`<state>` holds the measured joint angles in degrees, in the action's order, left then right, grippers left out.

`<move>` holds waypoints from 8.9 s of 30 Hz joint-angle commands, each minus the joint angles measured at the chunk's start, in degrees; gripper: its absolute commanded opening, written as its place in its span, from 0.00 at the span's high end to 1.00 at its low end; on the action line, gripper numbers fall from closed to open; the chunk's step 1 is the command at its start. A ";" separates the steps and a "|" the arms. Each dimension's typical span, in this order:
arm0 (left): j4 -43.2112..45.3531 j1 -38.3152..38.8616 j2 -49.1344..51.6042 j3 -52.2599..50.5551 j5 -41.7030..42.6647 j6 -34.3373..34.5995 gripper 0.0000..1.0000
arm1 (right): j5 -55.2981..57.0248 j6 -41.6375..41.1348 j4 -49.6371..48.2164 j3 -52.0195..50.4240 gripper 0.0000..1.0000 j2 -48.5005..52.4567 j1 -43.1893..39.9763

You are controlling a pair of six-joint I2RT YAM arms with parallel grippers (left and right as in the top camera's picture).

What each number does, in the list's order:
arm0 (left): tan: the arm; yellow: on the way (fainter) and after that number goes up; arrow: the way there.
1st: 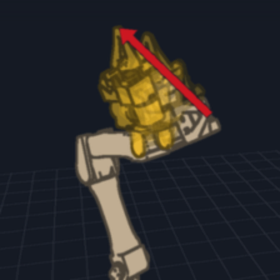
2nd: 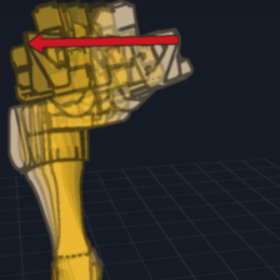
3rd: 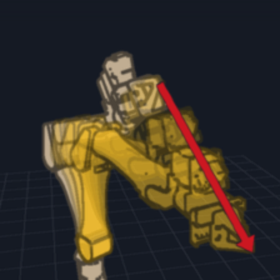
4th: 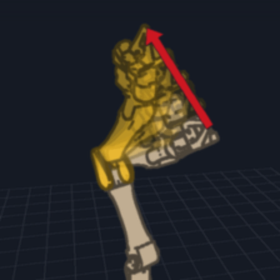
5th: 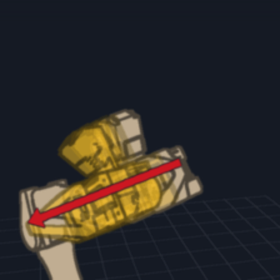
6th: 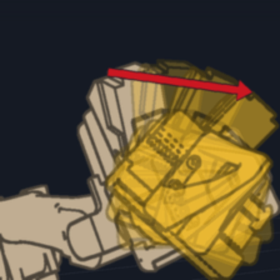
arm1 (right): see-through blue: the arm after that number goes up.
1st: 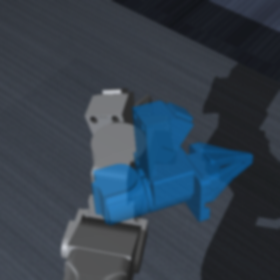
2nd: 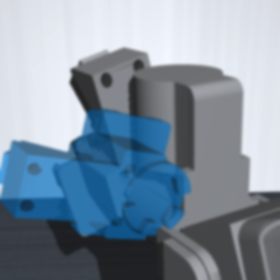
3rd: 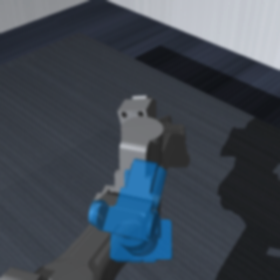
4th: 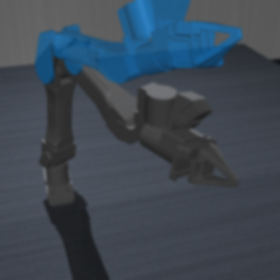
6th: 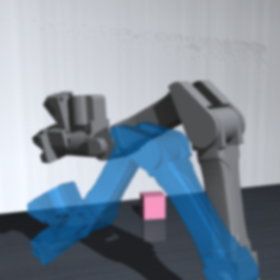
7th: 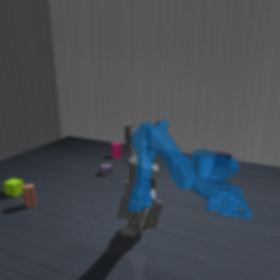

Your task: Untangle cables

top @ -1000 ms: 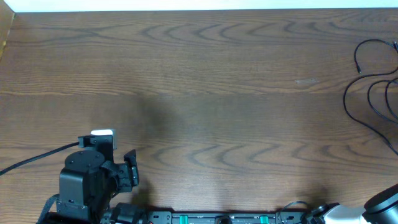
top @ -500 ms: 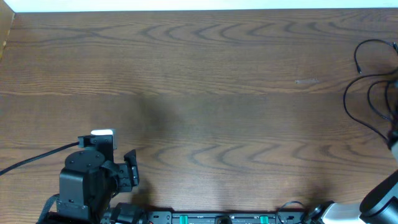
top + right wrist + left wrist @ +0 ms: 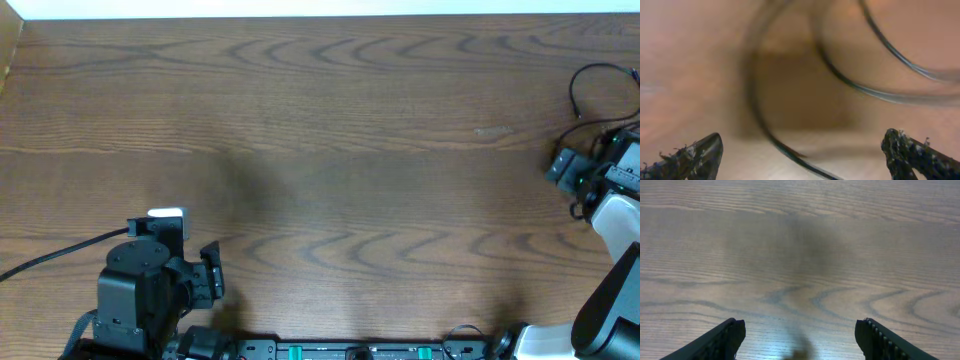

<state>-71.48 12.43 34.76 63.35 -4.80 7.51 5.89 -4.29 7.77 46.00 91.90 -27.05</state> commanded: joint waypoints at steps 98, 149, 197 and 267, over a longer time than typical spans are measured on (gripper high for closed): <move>-0.55 -0.24 -0.02 -0.35 2.51 0.11 0.24 | 7.43 4.96 -6.78 -0.04 0.82 9.49 -15.39; -0.31 -0.26 -0.04 -0.35 0.63 -0.33 0.24 | -69.68 -13.40 -4.81 0.11 0.01 -38.71 -4.81; -0.50 -0.24 -0.04 -0.35 0.31 -0.28 0.24 | -84.26 -53.09 -43.50 -3.87 0.01 -64.13 3.52; -0.04 -0.24 -0.04 -0.35 1.38 0.09 0.23 | -25.22 2.99 -3.04 -25.83 0.01 -75.54 25.66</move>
<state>-71.66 12.43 34.76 63.00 -3.29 7.51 -20.03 -0.82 8.91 25.74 14.90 -1.15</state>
